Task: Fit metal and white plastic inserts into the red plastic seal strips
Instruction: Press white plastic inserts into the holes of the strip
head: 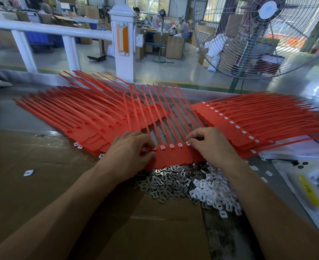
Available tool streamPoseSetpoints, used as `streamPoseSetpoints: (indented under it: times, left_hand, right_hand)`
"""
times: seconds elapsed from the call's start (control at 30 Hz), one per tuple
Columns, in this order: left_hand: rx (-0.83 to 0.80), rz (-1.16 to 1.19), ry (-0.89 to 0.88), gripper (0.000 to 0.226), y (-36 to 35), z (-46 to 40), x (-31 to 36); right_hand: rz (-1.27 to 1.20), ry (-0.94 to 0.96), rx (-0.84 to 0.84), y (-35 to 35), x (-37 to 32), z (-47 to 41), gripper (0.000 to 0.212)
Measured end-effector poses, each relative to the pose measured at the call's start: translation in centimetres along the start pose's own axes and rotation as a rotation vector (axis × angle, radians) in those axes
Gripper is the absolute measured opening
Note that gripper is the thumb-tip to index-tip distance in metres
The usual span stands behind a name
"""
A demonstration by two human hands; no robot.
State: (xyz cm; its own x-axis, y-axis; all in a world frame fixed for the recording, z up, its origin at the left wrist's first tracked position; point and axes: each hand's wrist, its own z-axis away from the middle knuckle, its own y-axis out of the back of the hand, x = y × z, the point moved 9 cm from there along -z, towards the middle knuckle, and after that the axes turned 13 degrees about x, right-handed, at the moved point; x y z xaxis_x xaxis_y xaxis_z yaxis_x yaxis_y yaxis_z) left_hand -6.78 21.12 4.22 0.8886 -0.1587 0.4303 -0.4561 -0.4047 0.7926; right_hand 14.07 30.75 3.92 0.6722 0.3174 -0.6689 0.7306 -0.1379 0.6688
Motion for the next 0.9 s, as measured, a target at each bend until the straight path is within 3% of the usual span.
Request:
streamPoseSetpoints:
  times: [0.4, 0.9]
  left_hand:
    - [0.001, -0.004, -0.003, 0.021, 0.1, 0.0, 0.1]
    - [0.012, -0.004, -0.013, 0.02, 0.1, -0.1, 0.2]
  right_hand:
    - [0.023, 0.014, 0.085, 0.9, -0.2, 0.5, 0.014]
    - [0.648, 0.408, -0.043, -0.6, -4.1, 2.2, 0.031]
